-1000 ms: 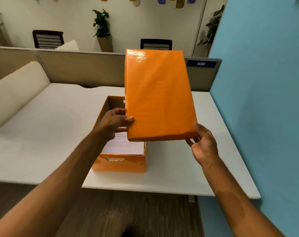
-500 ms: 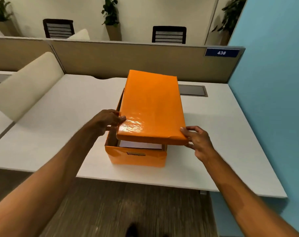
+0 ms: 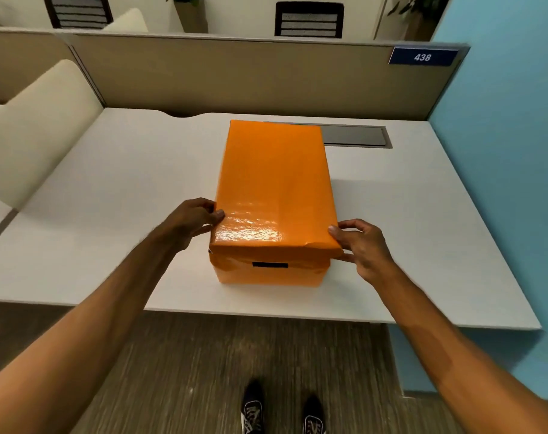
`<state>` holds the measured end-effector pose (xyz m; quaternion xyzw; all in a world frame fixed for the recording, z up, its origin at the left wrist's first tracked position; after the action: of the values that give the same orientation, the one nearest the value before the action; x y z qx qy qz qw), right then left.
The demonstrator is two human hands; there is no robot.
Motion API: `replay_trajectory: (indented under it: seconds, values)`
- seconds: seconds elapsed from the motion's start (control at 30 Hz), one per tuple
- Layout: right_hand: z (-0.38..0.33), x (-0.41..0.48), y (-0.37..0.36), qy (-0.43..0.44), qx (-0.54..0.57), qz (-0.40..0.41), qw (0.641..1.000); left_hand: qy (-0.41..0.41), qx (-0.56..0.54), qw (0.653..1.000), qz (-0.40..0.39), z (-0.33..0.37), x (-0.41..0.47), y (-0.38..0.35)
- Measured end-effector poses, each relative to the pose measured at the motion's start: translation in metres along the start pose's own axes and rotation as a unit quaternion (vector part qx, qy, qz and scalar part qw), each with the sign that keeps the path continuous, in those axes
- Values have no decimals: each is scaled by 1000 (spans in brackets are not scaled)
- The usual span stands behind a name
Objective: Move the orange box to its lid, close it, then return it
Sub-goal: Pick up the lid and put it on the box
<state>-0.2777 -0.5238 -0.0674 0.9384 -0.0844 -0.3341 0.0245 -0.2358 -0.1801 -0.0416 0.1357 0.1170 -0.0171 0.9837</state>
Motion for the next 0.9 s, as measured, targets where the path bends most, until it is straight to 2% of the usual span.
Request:
replay_trajectory:
  seconds: [0.6, 0.9]
  values:
    - [5, 5, -4, -8, -49, 38, 998, -10, -22, 1000, -14, -24, 5, -4]
    - [11, 7, -9, -3, -79, 58, 995, -26, -37, 998, -52, -36, 2, -2]
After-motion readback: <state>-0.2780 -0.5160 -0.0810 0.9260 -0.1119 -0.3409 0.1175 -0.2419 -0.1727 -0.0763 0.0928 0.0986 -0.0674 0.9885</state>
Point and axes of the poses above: each hand's wrist, its own x-axis towards the middle knuckle, its own y-axis out of the back of the hand, z = x × y, the point moved 6 cm from there along x, towards the middle knuckle, and after that the axes turned 15 degrees about -y, right-handed, at the moved point
